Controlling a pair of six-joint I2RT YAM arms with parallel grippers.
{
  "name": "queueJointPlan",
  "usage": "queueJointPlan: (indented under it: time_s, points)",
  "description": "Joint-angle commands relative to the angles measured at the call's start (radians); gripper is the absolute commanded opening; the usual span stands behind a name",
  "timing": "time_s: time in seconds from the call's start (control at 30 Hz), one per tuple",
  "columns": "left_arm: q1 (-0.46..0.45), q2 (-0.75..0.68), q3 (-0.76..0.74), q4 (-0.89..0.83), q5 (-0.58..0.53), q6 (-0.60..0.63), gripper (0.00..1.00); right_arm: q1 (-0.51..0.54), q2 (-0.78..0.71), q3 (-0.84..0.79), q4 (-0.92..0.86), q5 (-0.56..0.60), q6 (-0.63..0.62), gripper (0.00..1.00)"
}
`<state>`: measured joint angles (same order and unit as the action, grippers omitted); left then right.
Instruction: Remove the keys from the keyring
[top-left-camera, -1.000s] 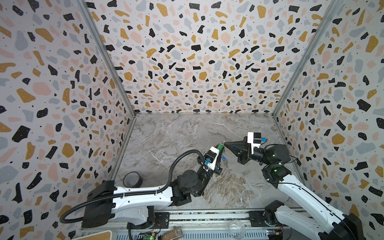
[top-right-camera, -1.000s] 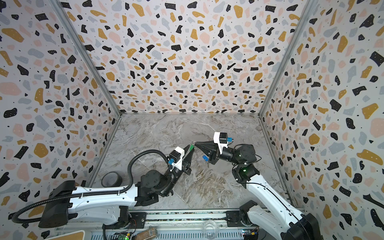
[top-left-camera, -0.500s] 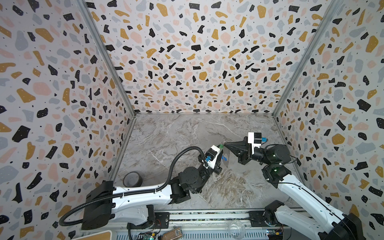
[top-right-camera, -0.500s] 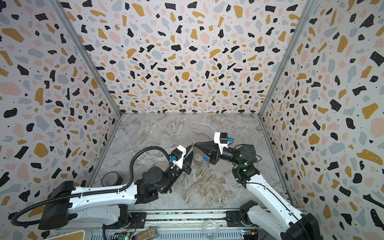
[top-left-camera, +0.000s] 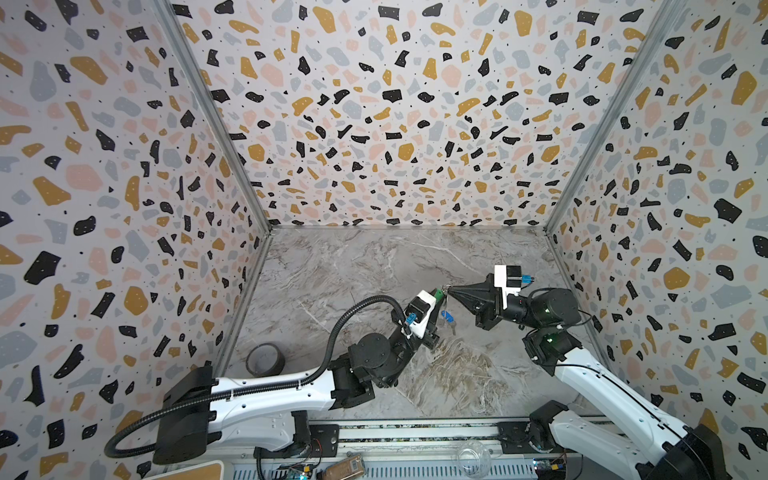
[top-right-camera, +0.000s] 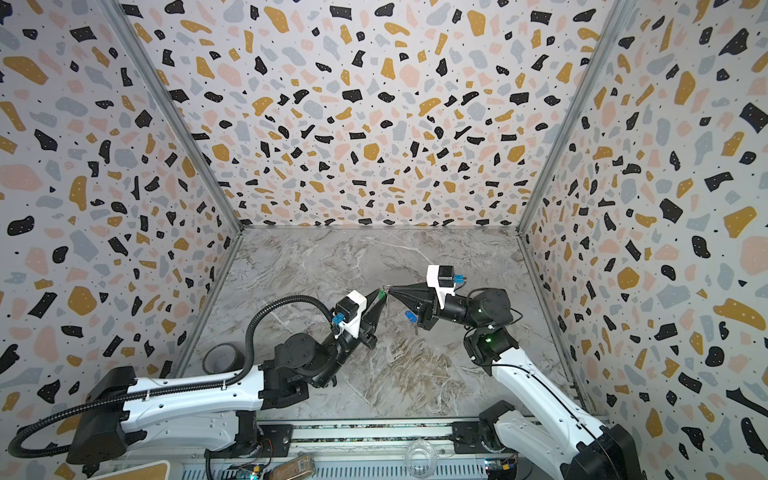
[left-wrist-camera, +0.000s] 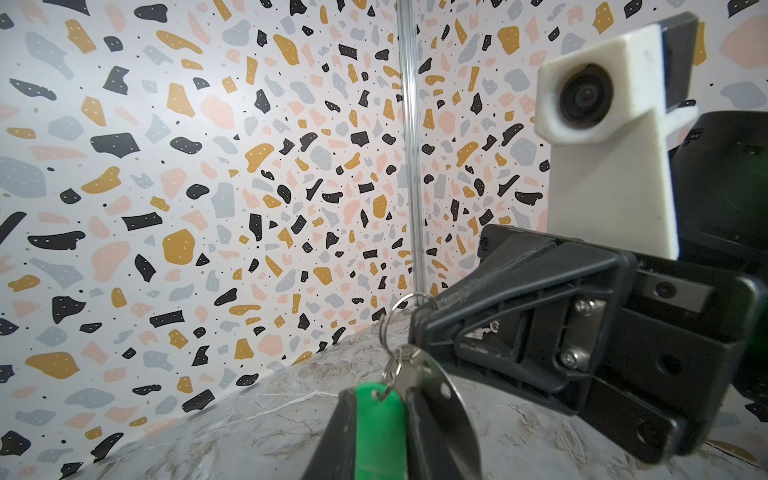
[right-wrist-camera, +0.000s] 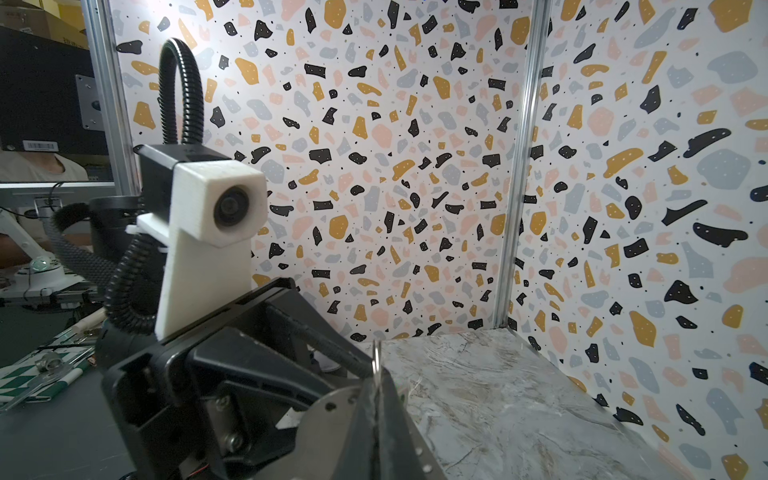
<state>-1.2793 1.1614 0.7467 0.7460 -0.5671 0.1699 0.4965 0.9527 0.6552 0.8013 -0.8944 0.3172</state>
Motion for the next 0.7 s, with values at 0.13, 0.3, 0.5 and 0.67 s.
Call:
queueJointPlan:
  time_s: [0.13,0.3,0.5,0.67]
  points:
    - [0.001,-0.005,0.025,0.013,0.021,0.018,0.23,-0.003,-0.005,0.002,0.044,-0.012,0.017,0.00]
    - [0.001,-0.009,0.028,0.014,0.021,0.020,0.20,-0.004,-0.005,0.001,0.043,-0.014,0.018,0.00]
    - [0.001,-0.019,0.031,0.022,0.024,0.020,0.18,-0.004,-0.006,-0.002,0.039,-0.015,0.015,0.00]
    - [0.001,-0.020,0.035,0.022,0.027,0.021,0.29,-0.003,-0.006,-0.003,0.040,-0.015,0.016,0.00]
